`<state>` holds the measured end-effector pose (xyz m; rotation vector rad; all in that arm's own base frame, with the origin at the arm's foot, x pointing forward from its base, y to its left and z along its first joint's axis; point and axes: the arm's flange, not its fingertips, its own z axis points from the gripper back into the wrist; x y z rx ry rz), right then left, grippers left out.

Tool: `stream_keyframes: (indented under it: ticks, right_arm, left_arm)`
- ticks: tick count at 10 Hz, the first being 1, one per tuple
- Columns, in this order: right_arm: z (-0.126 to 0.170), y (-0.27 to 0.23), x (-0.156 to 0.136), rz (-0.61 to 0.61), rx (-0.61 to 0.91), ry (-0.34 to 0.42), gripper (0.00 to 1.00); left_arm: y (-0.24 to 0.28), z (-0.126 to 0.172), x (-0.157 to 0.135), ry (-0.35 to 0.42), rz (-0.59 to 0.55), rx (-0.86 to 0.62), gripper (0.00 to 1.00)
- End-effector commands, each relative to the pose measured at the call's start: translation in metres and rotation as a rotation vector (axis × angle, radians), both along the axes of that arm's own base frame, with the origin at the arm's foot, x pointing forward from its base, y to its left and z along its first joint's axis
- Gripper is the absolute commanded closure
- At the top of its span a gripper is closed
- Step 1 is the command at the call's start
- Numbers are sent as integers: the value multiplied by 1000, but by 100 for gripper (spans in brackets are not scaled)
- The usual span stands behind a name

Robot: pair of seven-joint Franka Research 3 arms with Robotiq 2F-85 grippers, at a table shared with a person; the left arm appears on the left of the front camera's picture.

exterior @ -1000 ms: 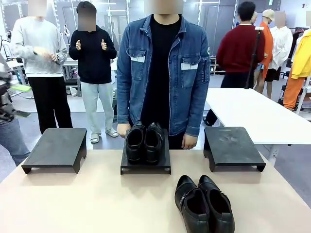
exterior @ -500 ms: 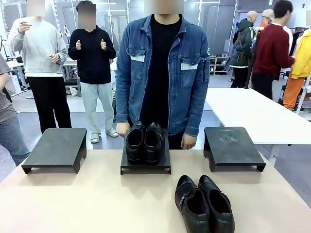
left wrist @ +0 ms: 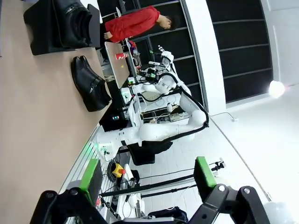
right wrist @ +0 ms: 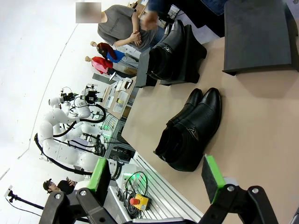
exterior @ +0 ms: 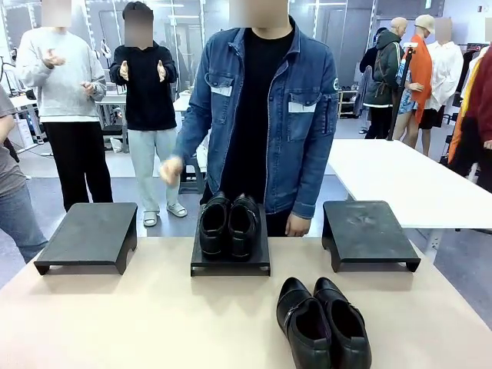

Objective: Place the shoes on the stand as instructed by the person.
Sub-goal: Pick up another pair of Shoes and place it on the Shoes Stand indicated by the person.

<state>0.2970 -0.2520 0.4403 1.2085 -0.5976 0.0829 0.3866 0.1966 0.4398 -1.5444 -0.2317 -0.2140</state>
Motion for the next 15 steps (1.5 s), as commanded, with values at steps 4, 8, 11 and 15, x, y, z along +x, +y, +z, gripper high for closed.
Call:
stream_keyframes:
  ticks: [4, 8, 11, 15]
  right_arm:
    - [1, 0, -1, 0, 4, -8, 0]
    - [1, 0, -1, 0, 4, -8, 0]
    - [1, 0, -1, 0, 4, -8, 0]
    - [1, 0, -1, 0, 4, -8, 0]
  left_arm:
    - [6, -2, -3, 2, 13, -3, 0]
    - [6, -2, -3, 2, 13, -3, 0]
    - [6, -2, -3, 2, 13, -3, 0]
    - [6, -2, -3, 2, 13, -3, 0]
